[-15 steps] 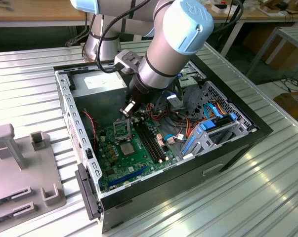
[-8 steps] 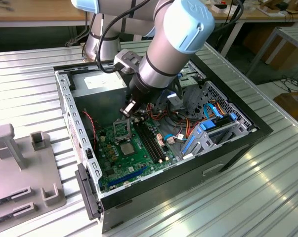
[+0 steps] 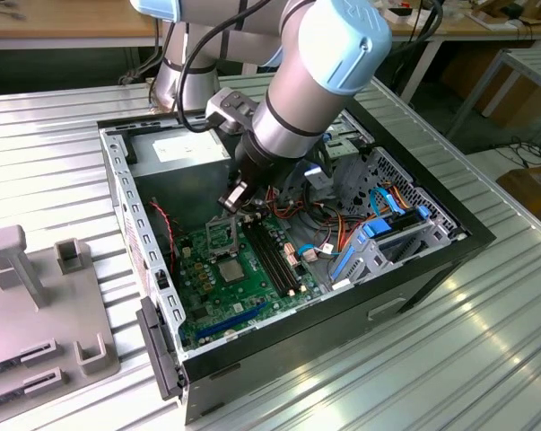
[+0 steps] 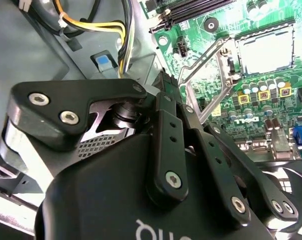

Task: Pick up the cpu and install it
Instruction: 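Close the cpu cover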

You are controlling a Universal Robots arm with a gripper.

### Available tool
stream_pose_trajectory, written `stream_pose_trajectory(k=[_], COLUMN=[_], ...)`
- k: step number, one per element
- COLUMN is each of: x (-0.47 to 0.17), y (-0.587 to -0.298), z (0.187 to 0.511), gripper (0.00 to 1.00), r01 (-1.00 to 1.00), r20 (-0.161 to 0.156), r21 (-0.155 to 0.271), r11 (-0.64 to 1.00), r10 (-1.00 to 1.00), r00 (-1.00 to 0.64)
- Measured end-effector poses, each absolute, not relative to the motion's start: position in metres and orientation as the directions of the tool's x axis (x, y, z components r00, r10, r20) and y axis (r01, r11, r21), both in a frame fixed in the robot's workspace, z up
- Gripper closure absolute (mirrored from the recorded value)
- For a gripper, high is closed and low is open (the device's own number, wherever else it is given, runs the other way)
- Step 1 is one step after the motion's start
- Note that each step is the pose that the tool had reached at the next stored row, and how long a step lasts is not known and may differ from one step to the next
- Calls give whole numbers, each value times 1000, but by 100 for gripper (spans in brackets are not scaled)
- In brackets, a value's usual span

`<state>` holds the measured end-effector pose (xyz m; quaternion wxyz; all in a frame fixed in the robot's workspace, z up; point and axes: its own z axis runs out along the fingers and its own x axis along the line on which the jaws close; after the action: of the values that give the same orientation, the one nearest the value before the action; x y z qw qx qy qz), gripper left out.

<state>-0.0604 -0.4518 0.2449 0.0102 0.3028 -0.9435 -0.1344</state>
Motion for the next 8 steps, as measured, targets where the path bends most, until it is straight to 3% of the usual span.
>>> stream_pose_trajectory(k=[8], x=[-60], y=[-452], z=[246], gripper=[89], r01=[-583], r20=[-62], r21=[260], r11=[770], r10=[-589], r00=[-806])
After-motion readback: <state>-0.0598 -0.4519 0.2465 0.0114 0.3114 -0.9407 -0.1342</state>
